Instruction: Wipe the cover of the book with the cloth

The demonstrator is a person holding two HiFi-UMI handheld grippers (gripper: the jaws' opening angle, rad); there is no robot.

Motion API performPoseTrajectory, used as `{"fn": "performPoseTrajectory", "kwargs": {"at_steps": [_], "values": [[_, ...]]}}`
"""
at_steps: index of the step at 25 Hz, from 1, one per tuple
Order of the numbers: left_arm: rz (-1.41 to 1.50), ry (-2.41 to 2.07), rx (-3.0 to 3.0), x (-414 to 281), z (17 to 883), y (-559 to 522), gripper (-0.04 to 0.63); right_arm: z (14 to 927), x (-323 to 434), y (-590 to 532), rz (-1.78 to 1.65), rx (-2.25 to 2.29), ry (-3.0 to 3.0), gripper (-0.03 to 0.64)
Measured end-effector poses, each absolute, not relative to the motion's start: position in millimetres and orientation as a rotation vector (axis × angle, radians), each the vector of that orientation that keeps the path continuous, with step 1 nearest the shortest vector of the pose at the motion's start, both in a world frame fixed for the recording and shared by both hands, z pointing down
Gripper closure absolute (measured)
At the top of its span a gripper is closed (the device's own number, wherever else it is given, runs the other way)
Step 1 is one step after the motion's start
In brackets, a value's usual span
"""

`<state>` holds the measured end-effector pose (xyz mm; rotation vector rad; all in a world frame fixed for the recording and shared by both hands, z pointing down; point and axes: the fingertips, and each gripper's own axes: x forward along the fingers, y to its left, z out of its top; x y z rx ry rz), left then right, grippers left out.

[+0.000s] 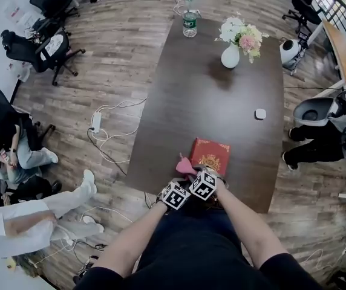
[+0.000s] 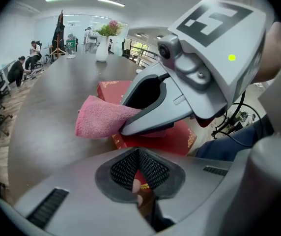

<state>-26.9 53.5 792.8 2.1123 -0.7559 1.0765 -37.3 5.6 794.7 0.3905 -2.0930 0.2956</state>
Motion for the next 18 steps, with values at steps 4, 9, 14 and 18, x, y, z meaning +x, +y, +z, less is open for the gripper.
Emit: {"fn": "performPoseTrajectory", "kwargs": {"at_steps": [4, 9, 14, 18], "values": [[1.103, -0.820, 2.067, -31.9, 793.5, 51.7, 0.600, 795.3, -34.3, 4.7, 0.296, 0.383, -2.104, 0.500], [1.085, -0.888, 2.048, -29.4, 791.8, 47.4, 0.600, 794.0, -27.2, 2.8, 0.294, 0.377, -2.095, 0.500], [1.086, -0.923, 2.039, -29.6, 792.3, 49.4, 0.600, 796.4, -18.6, 6.7, 0.289, 0.374, -2.090, 0.500], [1.108, -0.912, 2.026, -31.6, 790.7, 51.9, 0.600, 794.9, -13.6, 6.6, 0.279, 0.371, -2.085, 0.500]]}}
